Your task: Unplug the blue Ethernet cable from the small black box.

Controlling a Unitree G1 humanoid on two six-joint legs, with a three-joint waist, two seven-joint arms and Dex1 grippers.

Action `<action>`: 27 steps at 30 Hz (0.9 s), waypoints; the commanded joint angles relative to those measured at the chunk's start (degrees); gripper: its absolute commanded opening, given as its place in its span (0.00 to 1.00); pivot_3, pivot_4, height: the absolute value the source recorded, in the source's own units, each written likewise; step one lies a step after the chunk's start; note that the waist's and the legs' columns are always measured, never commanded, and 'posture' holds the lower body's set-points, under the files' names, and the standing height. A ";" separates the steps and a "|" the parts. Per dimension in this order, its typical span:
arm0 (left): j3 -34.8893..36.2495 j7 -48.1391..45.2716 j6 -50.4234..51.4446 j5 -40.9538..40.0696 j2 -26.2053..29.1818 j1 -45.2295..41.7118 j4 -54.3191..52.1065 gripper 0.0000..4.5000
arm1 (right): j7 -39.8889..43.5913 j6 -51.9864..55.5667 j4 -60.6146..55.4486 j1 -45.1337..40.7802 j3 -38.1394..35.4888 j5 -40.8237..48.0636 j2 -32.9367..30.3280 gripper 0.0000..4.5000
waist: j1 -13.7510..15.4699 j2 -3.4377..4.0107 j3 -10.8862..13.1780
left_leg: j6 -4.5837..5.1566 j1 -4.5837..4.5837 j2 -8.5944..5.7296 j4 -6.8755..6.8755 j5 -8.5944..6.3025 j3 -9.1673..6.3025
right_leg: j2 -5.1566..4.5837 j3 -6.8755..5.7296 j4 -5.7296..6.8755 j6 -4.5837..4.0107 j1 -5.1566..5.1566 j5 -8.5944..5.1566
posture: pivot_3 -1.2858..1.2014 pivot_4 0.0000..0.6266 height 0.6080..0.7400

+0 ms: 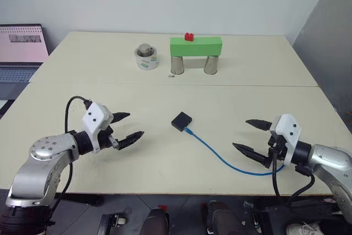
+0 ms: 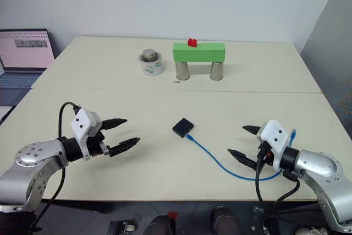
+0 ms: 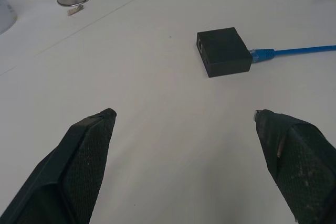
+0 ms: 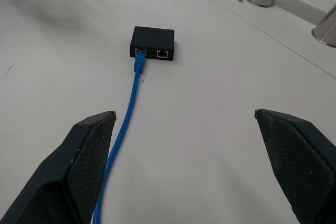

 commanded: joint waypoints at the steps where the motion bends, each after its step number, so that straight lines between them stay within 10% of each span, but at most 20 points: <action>1: 1.62 -1.45 -1.70 -1.06 0.61 0.36 -2.39 1.00 | 0.46 -1.13 -0.20 -0.37 -0.03 -0.20 -0.34 1.00 | 0.00 0.00 0.00 | 0.00 0.00 0.00 0.00 0.00 0.00 | 0.00 0.00 0.00 0.00 0.00 0.00 | 0.52 0.24 1.00; 27: -4.47 -7.23 -3.25 1.85 2.38 0.53 0.14 1.00 | -8.73 0.07 10.86 -12.67 23.26 -13.90 14.05 1.00 | -0.09 -0.02 0.00 | 0.00 -0.01 0.02 0.01 0.00 0.02 | 0.01 0.02 0.06 -0.02 -0.08 -0.01 | 0.52 0.24 1.00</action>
